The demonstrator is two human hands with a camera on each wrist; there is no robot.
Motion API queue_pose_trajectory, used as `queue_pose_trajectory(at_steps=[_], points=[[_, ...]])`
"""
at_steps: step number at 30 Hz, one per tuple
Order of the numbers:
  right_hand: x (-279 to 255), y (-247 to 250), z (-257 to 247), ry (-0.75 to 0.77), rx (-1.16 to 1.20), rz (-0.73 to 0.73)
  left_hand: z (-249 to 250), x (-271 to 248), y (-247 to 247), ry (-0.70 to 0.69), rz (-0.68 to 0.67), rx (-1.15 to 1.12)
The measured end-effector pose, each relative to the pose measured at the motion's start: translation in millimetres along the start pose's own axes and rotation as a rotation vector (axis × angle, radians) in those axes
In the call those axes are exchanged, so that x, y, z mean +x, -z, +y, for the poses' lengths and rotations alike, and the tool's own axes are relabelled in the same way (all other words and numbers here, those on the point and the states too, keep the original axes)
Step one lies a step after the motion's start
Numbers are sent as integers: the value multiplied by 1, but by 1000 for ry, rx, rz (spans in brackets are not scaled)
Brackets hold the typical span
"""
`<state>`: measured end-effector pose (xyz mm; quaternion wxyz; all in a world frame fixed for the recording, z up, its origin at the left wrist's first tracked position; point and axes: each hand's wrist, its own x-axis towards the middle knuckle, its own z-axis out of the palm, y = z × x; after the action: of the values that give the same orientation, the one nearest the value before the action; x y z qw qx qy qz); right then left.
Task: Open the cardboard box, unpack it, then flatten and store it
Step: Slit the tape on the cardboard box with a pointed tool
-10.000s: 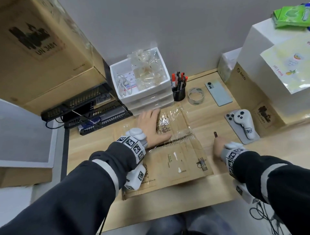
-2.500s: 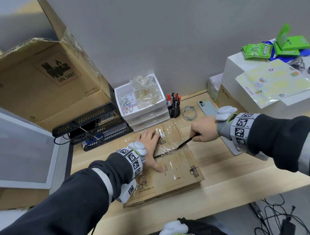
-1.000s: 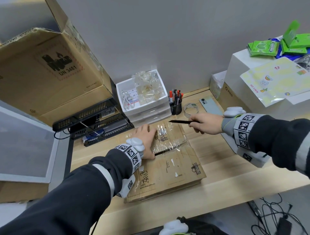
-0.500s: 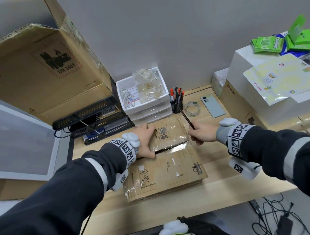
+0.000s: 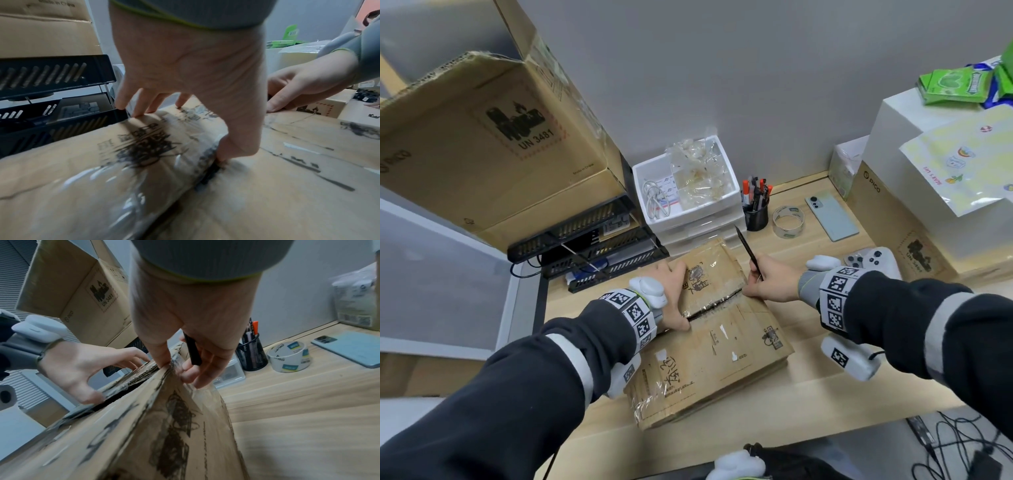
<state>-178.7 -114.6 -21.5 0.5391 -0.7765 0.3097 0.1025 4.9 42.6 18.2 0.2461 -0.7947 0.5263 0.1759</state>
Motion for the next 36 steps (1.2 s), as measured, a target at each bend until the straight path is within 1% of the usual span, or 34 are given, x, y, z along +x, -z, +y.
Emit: queue_pose_trajectory(at_steps=[2, 3, 6, 9, 10, 12, 14, 17, 23, 27, 32, 36], points=[[5, -6, -2, -3, -19, 21, 5, 1, -3, 45, 25, 1], [6, -7, -2, -2, -26, 24, 7, 2, -5, 41, 58, -15], [3, -4, -2, 7, 3, 8, 12, 7, -7, -33, 191, -110], [-2, 3, 2, -41, 100, 1, 17, 13, -4, -57, 258, -173], [-5, 6, 5, -64, 105, 16, 19, 15, -2, -62, 262, -179], [-11, 11, 13, -80, 3, 67, 21, 18, -1, -75, 261, -178], [-15, 14, 22, -55, -130, 113, 21, 19, 1, -80, 255, -149], [-20, 16, 32, -23, -229, 130, 23, 21, 5, -68, 214, -103], [-25, 16, 37, 28, -278, 173, 25, 19, 6, -84, 177, -129], [-26, 17, 36, 26, -263, 176, 23, 20, 10, -81, 154, -132], [-29, 18, 31, 33, -269, 171, 24, 20, 9, -80, 160, -133], [-32, 18, 23, 49, -303, 182, 21, 22, 6, -53, 162, -157]])
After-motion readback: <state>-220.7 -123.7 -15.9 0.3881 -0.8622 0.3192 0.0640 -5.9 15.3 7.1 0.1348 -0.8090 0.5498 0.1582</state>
